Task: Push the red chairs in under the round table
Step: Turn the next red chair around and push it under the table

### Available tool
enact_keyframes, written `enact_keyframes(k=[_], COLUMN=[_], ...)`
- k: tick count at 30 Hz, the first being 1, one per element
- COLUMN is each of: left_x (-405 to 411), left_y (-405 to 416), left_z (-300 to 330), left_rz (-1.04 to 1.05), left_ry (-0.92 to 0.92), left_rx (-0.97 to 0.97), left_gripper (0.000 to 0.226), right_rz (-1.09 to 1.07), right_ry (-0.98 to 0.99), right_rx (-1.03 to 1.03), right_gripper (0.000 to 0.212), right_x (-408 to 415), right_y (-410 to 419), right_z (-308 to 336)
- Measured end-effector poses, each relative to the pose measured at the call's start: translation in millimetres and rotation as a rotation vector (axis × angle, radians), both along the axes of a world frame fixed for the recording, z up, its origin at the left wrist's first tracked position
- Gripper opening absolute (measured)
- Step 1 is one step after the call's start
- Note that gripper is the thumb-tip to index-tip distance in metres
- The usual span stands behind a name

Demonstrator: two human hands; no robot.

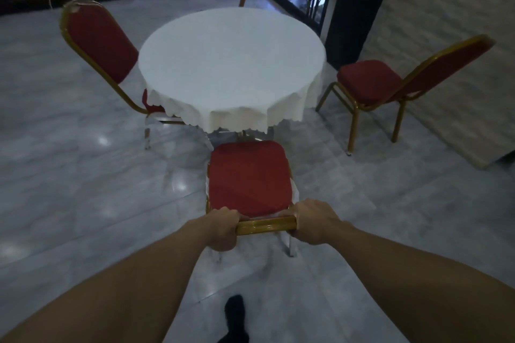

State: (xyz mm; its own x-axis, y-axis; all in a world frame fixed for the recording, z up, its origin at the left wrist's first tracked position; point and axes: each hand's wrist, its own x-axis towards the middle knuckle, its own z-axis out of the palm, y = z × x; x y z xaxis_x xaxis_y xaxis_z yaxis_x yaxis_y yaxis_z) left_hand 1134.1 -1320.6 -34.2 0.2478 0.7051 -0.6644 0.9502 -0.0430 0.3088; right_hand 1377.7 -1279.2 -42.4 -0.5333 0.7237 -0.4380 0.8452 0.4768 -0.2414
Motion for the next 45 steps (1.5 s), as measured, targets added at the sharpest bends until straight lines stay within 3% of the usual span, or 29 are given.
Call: enact_keyframes(k=[8, 17, 23, 30, 33, 38, 40, 45], left_x=[-19.5, -51.2, -60.5, -53.9, -47.9, -10.4, 16.0, 101.1], left_y=[105.3, 206.7, 240.4, 236.0, 239.3, 265.4, 282.0, 319.8], left_z=[-5.2, -1.9, 1.9, 1.1, 9.9, 43.4, 59.3, 103.1], left_rz=[-0.003, -0.021, 0.029, 0.033, 0.028, 0.048, 0.033, 0.008], left_ry=[-0.051, -0.079, -0.111, -0.103, -0.059, -0.012, -0.024, 0.007], left_rx=[0.039, 0.023, -0.011, -0.033, -0.064, -0.009, 0.067, 0.204], left_gripper=[0.060, 0.073, 0.056, 0.067, 0.052, 0.107, 0.107, 0.076], right_rz=[-0.089, -0.099, -0.094, -0.062, -0.081, -0.174, -0.221, -0.370], right_ry=[-0.010, -0.028, -0.049, -0.057, 0.013, 0.181, 0.165, 0.178], right_rx=[0.044, 0.053, 0.084, 0.075, -0.073, -0.207, -0.181, -0.112], right_gripper=[0.028, 0.026, 0.024, 0.022, 0.044, 0.093, 0.107, 0.092], right_x=[-17.3, -50.7, -63.3, -55.8, -49.8, -17.9, 5.0, 86.7], right_y=[99.5, 197.5, 239.8, 235.7, 238.9, 249.3, 259.5, 292.0], right_z=[-2.1, -0.6, 3.6, 2.2, 8.9, 42.8, 55.5, 82.9])
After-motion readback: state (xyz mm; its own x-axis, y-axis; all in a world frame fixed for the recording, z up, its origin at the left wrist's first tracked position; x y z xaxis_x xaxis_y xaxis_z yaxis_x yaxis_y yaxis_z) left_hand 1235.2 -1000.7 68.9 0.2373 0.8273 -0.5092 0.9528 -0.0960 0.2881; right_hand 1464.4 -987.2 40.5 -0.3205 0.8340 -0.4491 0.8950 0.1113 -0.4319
